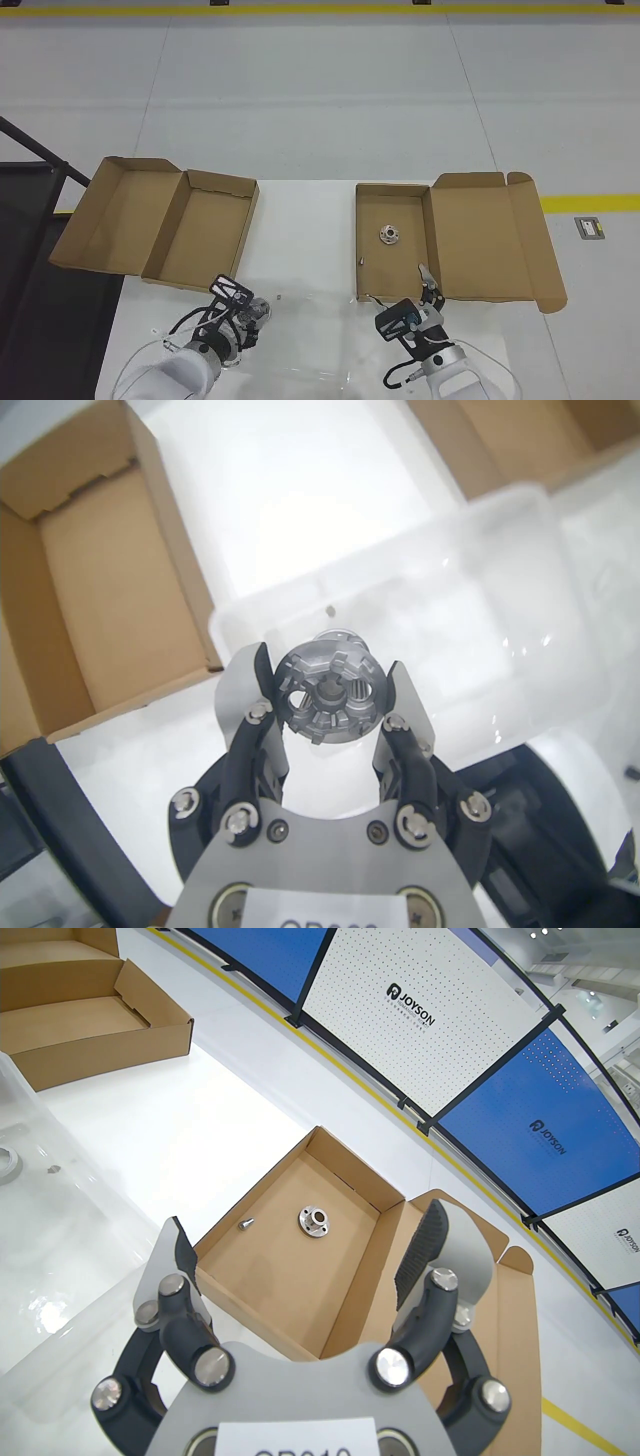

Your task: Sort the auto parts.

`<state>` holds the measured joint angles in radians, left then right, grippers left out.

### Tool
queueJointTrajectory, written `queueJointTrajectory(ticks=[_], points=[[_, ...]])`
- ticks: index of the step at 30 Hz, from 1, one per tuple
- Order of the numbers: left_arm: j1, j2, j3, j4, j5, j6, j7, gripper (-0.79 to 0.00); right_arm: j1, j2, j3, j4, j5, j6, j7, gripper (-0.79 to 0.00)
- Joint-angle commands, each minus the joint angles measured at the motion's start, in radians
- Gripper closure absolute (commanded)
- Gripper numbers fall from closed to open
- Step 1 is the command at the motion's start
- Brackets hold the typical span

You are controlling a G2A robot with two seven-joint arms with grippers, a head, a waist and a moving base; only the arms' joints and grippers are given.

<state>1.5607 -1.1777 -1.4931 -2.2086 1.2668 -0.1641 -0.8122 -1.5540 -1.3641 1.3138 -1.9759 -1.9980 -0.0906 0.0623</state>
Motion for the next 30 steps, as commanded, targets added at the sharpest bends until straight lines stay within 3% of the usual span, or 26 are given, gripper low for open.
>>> queueJointTrajectory(ticks=[1,3,17,26,30], points=[[0.023,0.0,-0.078,-0.006,-0.139,-0.02,0.08,0.0,0.0,0.0,0.0,0.0,0.0,0.0,0.0,-0.785],[0.042,0.002,-0.159,0.001,-0.271,-0.055,0.129,0.0,0.0,0.0,0.0,0.0,0.0,0.0,0.0,-0.785],[0.046,0.002,-0.15,0.018,-0.287,-0.06,0.12,0.0,0.0,0.0,0.0,0.0,0.0,0.0,0.0,-0.785],[-0.18,-0.001,-0.178,0.212,-0.399,0.156,0.091,0.0,0.0,0.0,0.0,0.0,0.0,0.0,0.0,-0.785],[-0.287,0.001,-0.171,0.325,-0.372,0.233,0.071,0.0,0.0,0.0,0.0,0.0,0.0,0.0,0.0,-0.785]])
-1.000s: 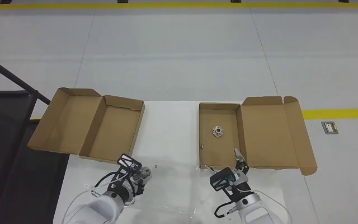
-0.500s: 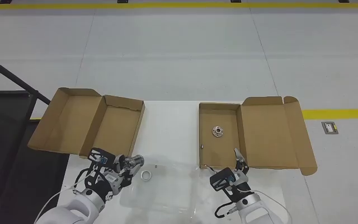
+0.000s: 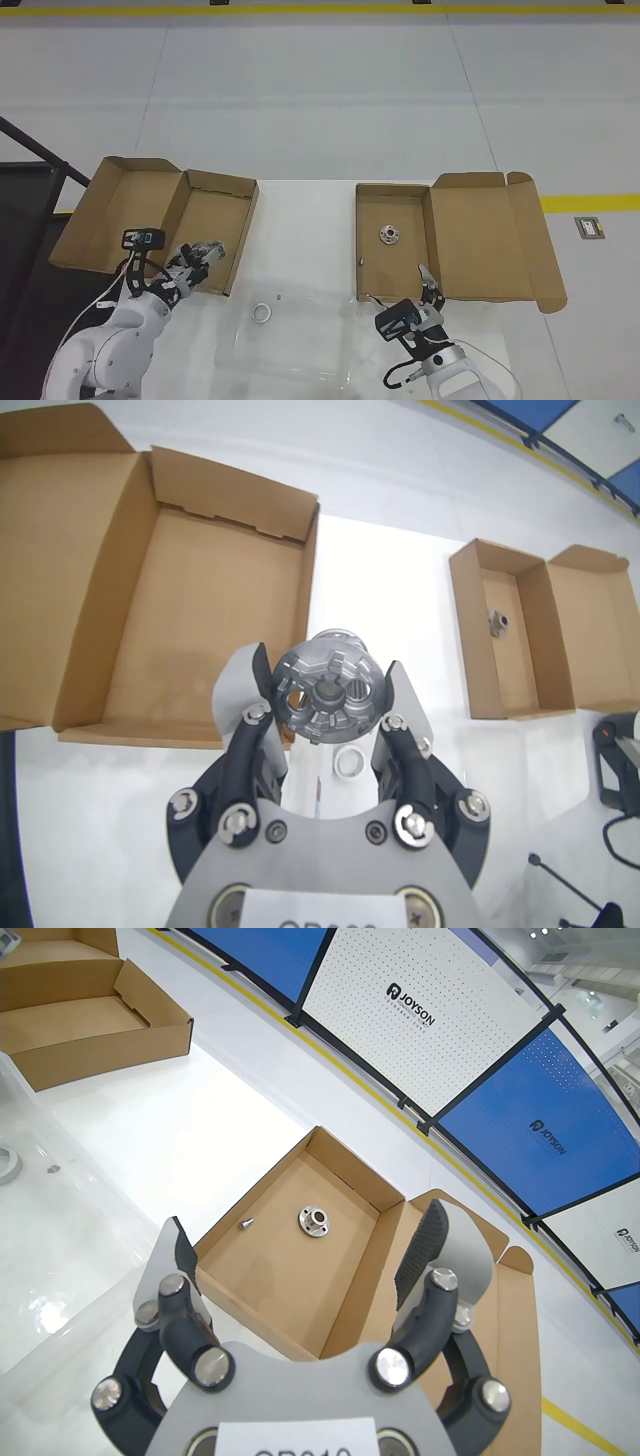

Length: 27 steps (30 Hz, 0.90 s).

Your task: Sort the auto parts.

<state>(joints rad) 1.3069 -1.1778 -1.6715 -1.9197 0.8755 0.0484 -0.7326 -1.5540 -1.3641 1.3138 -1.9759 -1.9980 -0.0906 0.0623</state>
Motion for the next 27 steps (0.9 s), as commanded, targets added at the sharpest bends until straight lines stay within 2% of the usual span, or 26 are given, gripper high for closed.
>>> queueJointTrajectory(ticks=[1,8,12,18,24,27], points=[[-0.065,0.002,0.02,0.069,0.043,0.03,-0.028,0.0,0.0,0.0,0.0,0.0,0.0,0.0,0.0,-0.785],[-0.273,-0.002,0.161,0.297,0.261,0.106,-0.033,0.0,0.0,0.0,0.0,0.0,0.0,0.0,0.0,-0.785],[-0.372,-0.013,0.236,0.452,0.305,0.14,-0.014,0.0,0.0,0.0,0.0,0.0,0.0,0.0,0.0,-0.785],[-0.482,-0.031,0.301,0.67,0.31,0.156,0.05,0.0,0.0,0.0,0.0,0.0,0.0,0.0,0.0,-0.785],[-0.555,-0.049,0.348,0.814,0.299,0.158,0.14,0.0,0.0,0.0,0.0,0.0,0.0,0.0,0.0,-0.785],[-0.582,-0.056,0.366,0.868,0.296,0.153,0.177,-0.323,0.0,0.0,0.0,0.0,0.0,0.0,0.0,-0.785]])
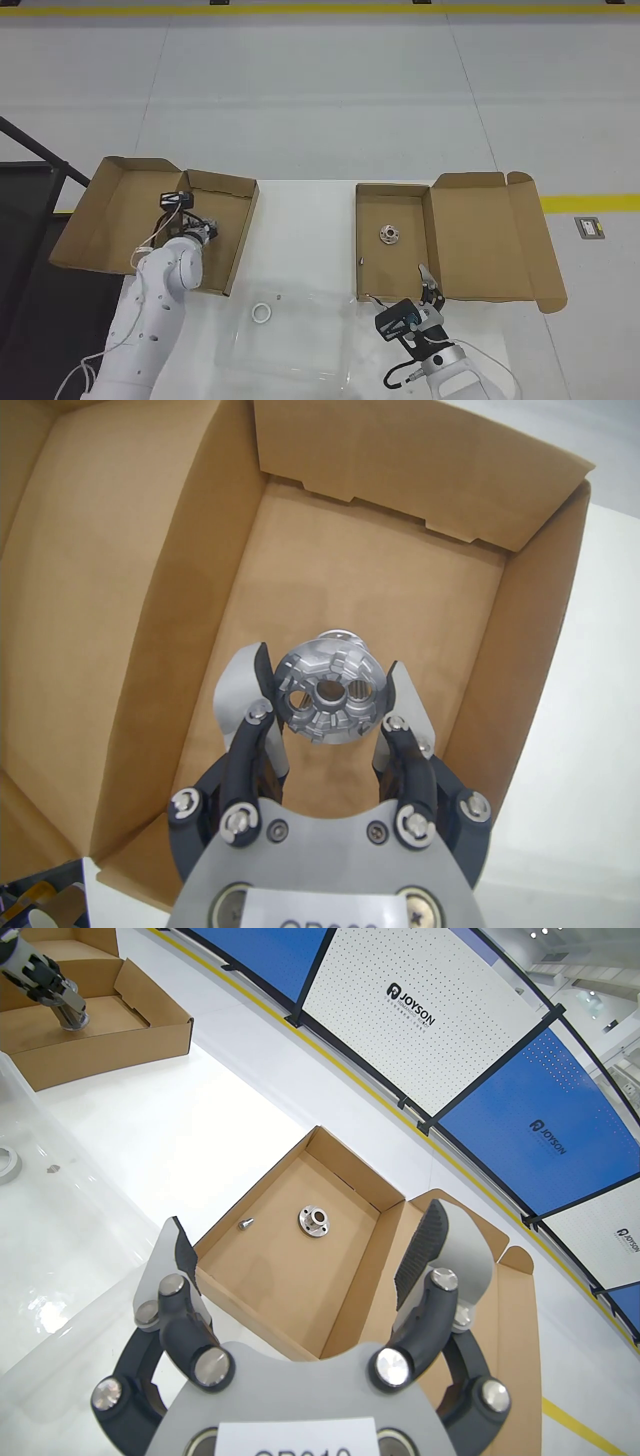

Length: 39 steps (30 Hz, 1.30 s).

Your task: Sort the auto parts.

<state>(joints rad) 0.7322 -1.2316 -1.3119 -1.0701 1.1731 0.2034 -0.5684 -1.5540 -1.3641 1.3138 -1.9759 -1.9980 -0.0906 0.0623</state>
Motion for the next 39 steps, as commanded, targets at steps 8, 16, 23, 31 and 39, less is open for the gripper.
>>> queueJointTrajectory(ticks=[8,16,23,31,39], points=[[-0.017,-0.012,0.011,0.022,-0.018,0.017,0.081,-0.785,0.0,0.0,0.0,0.0,0.0,0.0,0.0,-0.785],[0.131,0.01,-0.076,-0.315,-0.03,-0.016,0.022,-0.785,0.0,0.0,0.0,0.0,0.0,0.0,0.0,-0.785],[0.348,0.043,-0.132,-0.733,0.026,-0.235,-0.191,-0.785,0.0,0.0,0.0,0.0,0.0,0.0,0.0,-0.785],[0.518,0.068,-0.123,-0.973,-0.004,-0.525,-0.446,-0.785,0.0,0.0,0.0,0.0,0.0,0.0,0.0,-0.785],[0.539,0.085,-0.064,-1.026,-0.036,-0.699,-0.716,-0.785,0.0,0.0,0.0,0.0,0.0,0.0,0.0,-0.785]])
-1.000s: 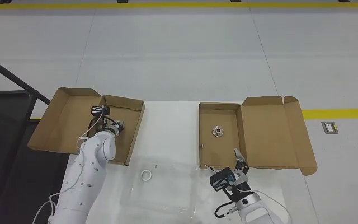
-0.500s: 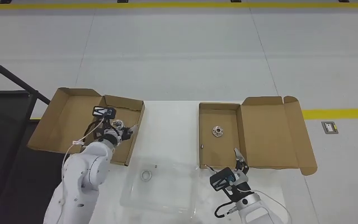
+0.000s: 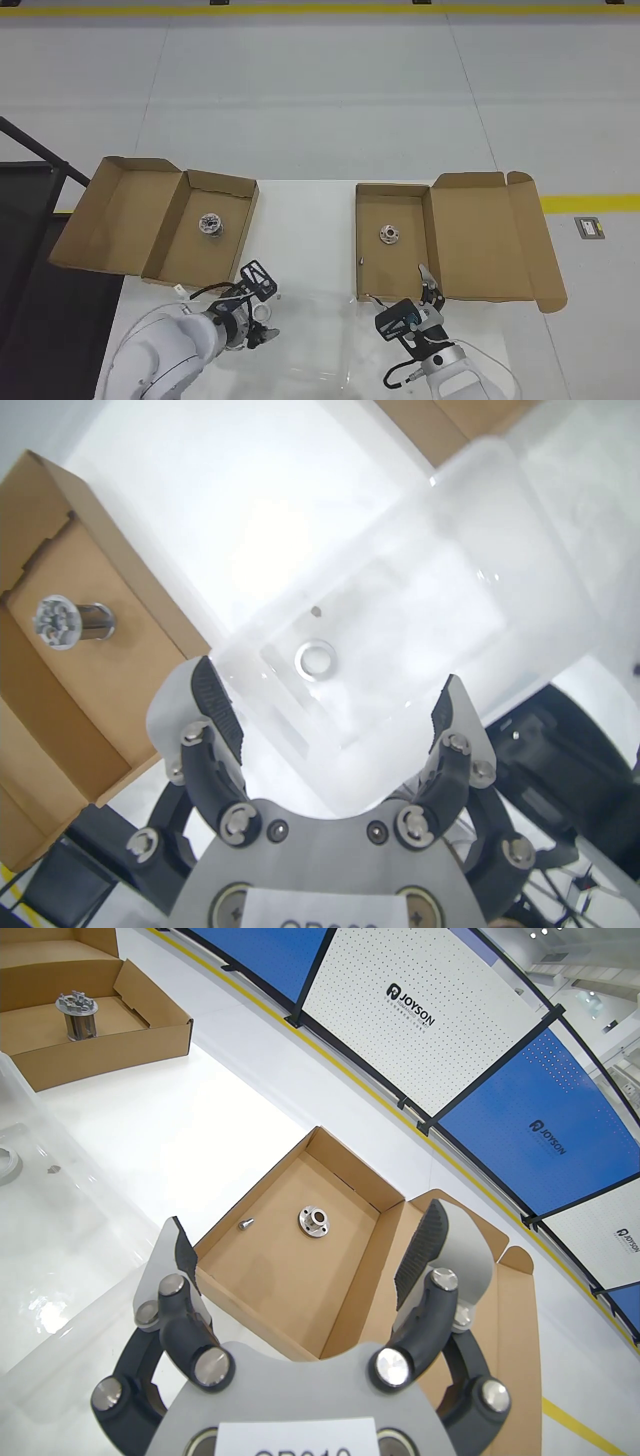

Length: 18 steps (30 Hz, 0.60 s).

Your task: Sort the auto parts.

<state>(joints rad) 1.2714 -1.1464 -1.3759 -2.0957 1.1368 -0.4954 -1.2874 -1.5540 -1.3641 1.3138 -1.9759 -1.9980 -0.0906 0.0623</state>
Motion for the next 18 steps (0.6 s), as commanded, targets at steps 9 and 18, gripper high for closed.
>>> queueJointTrajectory(ticks=[9,18], points=[[0.005,0.001,0.011,0.019,0.083,0.021,0.031,-0.785,0.0,0.0,0.0,0.0,0.0,0.0,0.0,-0.785],[-0.073,0.001,0.117,0.199,0.126,-0.056,0.041,-0.785,0.0,0.0,0.0,0.0,0.0,0.0,0.0,-0.785]])
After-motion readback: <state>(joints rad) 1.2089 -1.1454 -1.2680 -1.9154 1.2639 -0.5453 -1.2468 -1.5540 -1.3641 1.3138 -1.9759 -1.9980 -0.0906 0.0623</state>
